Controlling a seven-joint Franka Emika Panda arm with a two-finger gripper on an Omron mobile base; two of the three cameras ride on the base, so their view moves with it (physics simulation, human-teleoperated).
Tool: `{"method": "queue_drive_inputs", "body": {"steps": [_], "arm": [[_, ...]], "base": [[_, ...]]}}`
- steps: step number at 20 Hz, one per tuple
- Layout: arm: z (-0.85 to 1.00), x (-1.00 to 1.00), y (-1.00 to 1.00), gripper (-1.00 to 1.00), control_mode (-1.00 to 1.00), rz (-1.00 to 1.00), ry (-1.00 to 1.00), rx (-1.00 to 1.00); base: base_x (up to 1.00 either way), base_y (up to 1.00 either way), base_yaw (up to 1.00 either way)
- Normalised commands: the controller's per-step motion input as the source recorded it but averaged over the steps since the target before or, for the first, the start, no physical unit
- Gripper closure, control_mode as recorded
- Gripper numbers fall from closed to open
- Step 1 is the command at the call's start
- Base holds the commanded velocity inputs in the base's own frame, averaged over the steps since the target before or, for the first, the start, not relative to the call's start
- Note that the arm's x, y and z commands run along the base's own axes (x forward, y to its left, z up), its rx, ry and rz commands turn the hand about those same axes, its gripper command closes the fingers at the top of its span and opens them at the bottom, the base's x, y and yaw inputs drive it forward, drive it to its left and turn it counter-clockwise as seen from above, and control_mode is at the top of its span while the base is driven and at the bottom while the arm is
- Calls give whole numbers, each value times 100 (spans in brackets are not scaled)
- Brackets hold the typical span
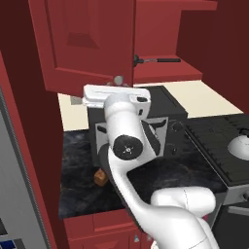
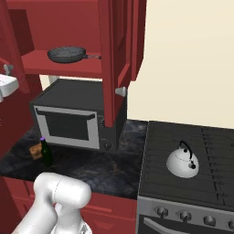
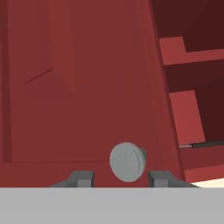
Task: Pick the pan from the cabinet and place it on the stove. Then turn on the stove burner for the pan.
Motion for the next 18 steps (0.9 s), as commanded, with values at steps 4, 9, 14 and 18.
{"method": "queue_drive_inputs", "body": {"steps": [4,9,14,18], "arm": [[0,-49,14,-100,-100,5,-4,3],[0,-100,-8,-100,-100,4,-12,18],[0,-97,-59,-100,-100,1,-10,21],[0,-73,-84,-100,-100,0,-2,25]], "base": [[0,0,0],[0,0,0],[0,0,0],[0,0,0]]}}
